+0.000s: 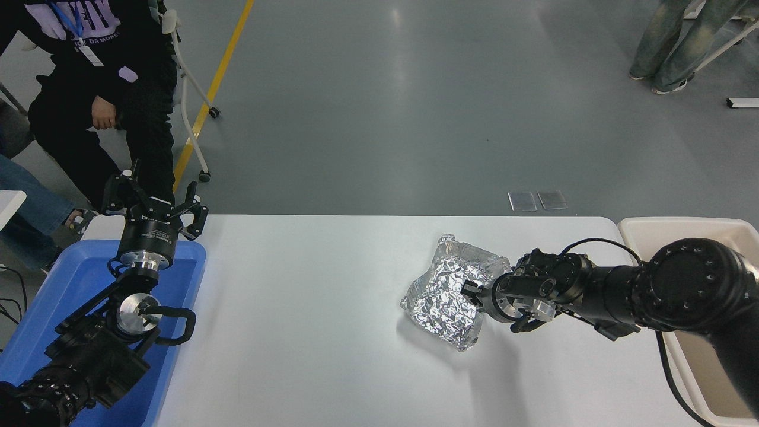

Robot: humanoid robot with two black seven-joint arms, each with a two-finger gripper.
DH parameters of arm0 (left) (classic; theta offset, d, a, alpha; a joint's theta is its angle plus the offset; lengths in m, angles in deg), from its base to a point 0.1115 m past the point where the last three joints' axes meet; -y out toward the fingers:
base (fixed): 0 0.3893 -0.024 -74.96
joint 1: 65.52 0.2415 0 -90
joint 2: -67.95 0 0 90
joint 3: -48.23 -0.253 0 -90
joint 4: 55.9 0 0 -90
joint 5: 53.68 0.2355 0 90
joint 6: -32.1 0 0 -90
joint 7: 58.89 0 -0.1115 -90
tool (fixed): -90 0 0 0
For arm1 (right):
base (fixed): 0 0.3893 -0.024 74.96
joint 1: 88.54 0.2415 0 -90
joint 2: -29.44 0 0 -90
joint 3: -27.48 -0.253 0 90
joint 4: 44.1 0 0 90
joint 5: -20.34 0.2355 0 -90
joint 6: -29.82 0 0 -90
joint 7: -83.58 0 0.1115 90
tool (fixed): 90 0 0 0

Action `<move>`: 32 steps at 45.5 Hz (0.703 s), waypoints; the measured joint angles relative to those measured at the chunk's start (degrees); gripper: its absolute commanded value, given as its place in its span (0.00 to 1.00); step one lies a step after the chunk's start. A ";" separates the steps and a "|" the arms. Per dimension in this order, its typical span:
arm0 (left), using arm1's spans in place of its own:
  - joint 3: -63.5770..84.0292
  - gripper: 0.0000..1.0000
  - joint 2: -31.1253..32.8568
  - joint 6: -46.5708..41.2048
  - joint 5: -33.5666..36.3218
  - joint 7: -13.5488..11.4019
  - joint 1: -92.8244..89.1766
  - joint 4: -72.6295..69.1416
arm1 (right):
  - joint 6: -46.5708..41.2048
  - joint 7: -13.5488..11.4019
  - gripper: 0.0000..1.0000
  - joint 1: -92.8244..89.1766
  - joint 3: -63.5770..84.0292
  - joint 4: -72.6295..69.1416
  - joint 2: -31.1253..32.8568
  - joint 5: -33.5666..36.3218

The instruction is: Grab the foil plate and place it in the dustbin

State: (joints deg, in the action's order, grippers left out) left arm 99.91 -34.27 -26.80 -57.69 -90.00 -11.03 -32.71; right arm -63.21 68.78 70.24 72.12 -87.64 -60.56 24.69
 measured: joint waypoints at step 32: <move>0.00 0.99 -0.02 0.04 0.05 0.00 -0.01 0.02 | -1.83 0.07 0.00 19.76 5.81 -25.38 7.08 0.36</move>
State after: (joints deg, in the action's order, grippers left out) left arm 99.91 -34.28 -26.76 -57.64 -90.00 -11.04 -32.69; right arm -65.04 68.85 90.00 77.93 -113.02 -53.48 25.05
